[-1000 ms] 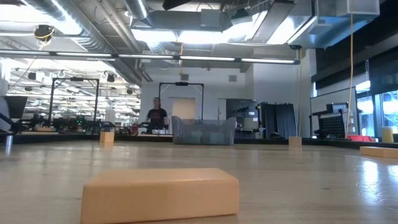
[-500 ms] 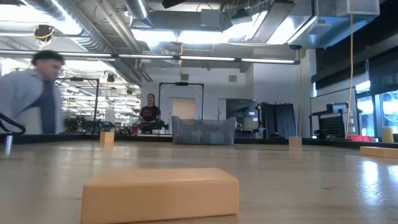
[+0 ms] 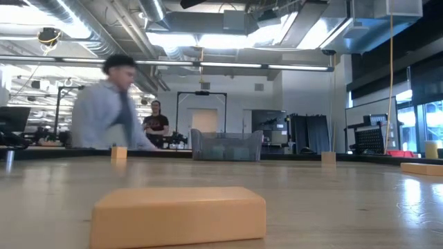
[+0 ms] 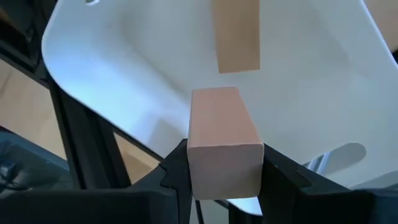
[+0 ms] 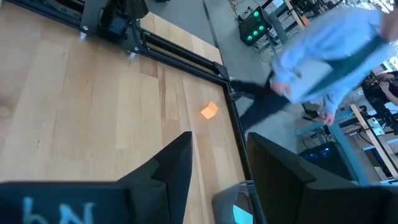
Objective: Sort & place blocks by color
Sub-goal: Put the bottom brown block into the white bin, then put the brown block into the white bin
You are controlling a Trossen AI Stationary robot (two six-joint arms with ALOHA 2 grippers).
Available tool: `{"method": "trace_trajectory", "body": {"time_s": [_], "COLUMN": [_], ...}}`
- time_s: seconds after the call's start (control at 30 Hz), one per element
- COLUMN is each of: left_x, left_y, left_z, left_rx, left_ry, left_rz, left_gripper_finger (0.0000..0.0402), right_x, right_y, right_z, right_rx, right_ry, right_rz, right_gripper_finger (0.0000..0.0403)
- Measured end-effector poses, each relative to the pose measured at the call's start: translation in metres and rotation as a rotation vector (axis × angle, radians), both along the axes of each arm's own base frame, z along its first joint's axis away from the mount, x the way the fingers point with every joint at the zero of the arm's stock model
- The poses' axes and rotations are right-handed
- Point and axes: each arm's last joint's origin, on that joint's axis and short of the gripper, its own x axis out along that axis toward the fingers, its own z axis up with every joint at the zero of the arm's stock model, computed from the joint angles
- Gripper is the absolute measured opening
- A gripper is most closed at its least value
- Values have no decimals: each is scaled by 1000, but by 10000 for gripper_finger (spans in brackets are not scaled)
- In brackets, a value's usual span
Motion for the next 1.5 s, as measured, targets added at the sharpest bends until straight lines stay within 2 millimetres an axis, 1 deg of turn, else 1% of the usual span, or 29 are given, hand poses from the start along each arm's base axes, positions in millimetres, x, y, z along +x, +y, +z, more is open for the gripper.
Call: {"method": "trace_trajectory", "body": {"time_s": [0.17,0.37,0.6,1.0,1.13,1.3,1.5], "left_x": [1,2,3,3,2,-1,0], "left_y": [-3,-3,-2,-2,-3,-5,-7], "left_z": [-6,-6,-6,-6,-6,-5,-5], "left_rx": [17,23,43,49,30,-41,-74], "left_ry": [12,5,-32,-40,-5,112,75], "left_rz": [6,8,12,10,3,-17,-71], "left_gripper_finger": [122,122,153,157,157,158,158], "right_x": [0,0,0,0,0,0,-2], "right_y": [0,0,0,0,-1,-1,-1], "right_z": [0,0,0,0,0,0,1], "right_rx": [0,0,0,-9,-14,-12,21], "right_ry": [1,1,1,0,1,0,-4], "right_rz": [0,1,1,-12,-20,-21,-41], "right_gripper_finger": [155,155,155,155,155,155,155]}}
